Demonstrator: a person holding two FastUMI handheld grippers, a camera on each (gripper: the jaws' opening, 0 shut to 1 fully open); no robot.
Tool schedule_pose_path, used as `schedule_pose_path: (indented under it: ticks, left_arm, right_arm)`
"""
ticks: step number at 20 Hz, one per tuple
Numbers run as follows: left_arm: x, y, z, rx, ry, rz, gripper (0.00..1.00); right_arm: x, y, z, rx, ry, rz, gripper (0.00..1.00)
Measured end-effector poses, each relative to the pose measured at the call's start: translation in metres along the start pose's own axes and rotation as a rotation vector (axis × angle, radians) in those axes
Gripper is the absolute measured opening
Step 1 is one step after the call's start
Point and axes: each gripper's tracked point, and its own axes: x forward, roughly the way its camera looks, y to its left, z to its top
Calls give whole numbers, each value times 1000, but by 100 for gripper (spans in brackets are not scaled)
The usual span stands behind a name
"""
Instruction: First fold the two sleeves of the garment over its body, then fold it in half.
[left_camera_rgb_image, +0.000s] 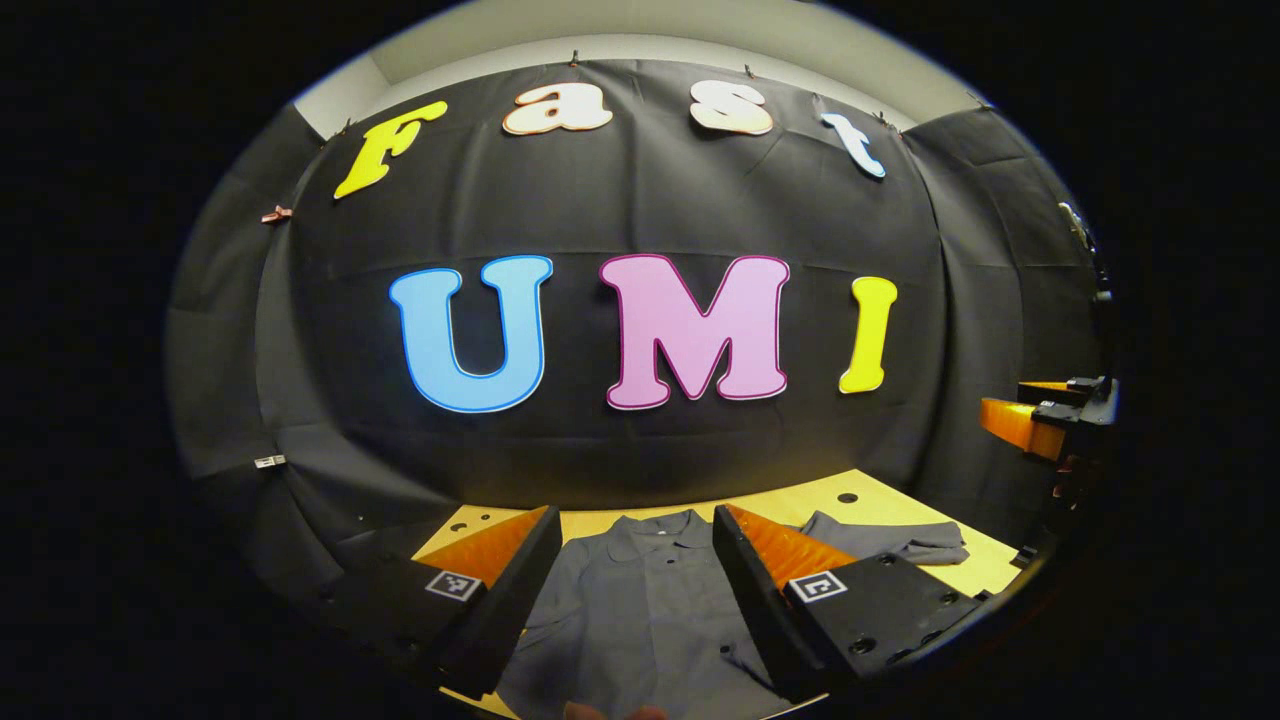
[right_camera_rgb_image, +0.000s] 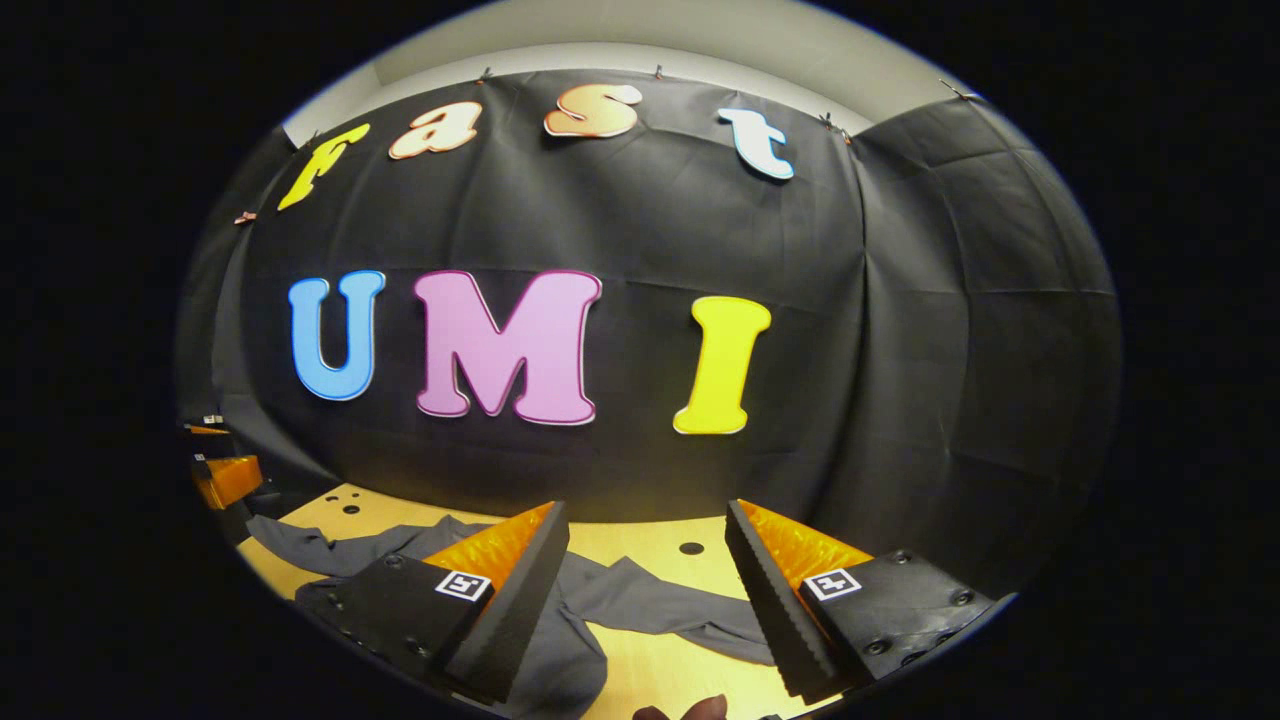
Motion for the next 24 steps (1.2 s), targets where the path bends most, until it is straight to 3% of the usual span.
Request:
schedule_pose_path:
  ticks: [6, 9, 14, 18, 24]
  left_arm:
    - [14, -22, -8, 0, 37, 24, 95]
    - [17, -28, -12, 0, 53, 45, 94]
    - [10, -32, -20, 12, 81, 83, 94]
    - [1, -26, -33, -21, 114, 124, 94]
    - [-12, -12, -52, -84, 177, 195, 94]
  right_arm:
    - [49, -75, -64, -41, 117, -71, 97]
    - [73, -111, -112, -53, 200, -94, 98]
    - [107, -152, -210, 28, 373, -126, 98]
    - [126, -170, -281, 53, 495, -154, 98]
    - [135, -182, -349, 53, 629, -155, 98]
